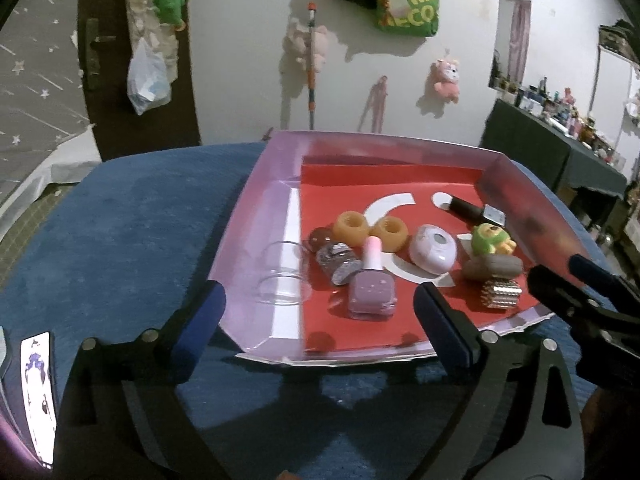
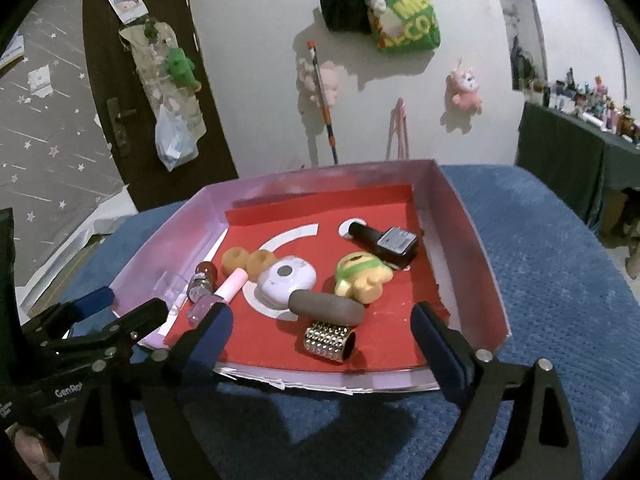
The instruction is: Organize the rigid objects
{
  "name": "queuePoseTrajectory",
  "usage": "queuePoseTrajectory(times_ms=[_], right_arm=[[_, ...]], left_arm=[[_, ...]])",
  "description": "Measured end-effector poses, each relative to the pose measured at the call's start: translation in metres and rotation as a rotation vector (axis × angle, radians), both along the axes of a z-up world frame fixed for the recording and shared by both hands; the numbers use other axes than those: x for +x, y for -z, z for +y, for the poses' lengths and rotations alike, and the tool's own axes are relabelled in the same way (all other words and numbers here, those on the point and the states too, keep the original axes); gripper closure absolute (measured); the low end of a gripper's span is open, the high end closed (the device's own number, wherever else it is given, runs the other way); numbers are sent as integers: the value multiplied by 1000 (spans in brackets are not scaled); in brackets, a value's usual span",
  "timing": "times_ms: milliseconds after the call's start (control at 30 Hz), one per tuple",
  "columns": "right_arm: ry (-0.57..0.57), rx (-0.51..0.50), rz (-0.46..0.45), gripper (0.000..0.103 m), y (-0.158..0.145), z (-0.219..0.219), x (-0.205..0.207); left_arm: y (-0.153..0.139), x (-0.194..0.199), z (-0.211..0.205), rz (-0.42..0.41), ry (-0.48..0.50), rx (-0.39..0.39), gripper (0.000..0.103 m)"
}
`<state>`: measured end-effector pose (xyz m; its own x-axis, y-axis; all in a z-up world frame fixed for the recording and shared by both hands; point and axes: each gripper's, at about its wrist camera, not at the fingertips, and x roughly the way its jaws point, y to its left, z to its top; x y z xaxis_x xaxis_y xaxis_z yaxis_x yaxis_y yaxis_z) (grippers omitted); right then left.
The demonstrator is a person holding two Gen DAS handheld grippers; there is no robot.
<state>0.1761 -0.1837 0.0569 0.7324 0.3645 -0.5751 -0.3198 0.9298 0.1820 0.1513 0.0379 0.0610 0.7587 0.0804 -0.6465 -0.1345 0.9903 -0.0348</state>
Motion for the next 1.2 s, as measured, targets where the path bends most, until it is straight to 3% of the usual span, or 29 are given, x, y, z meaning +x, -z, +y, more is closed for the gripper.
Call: queuePoseTrajectory(times_ms=[267, 733, 1200], right_arm=[[53, -37, -61, 0, 3, 4, -11], [77, -55, -12, 0, 18, 2, -5], [63, -63, 15, 0, 21, 3, -3]], left_arm=[[4, -6, -4, -16, 1, 28, 7], [14, -9, -11, -9, 1, 72, 6], [15, -9, -12, 1, 2, 66, 6]])
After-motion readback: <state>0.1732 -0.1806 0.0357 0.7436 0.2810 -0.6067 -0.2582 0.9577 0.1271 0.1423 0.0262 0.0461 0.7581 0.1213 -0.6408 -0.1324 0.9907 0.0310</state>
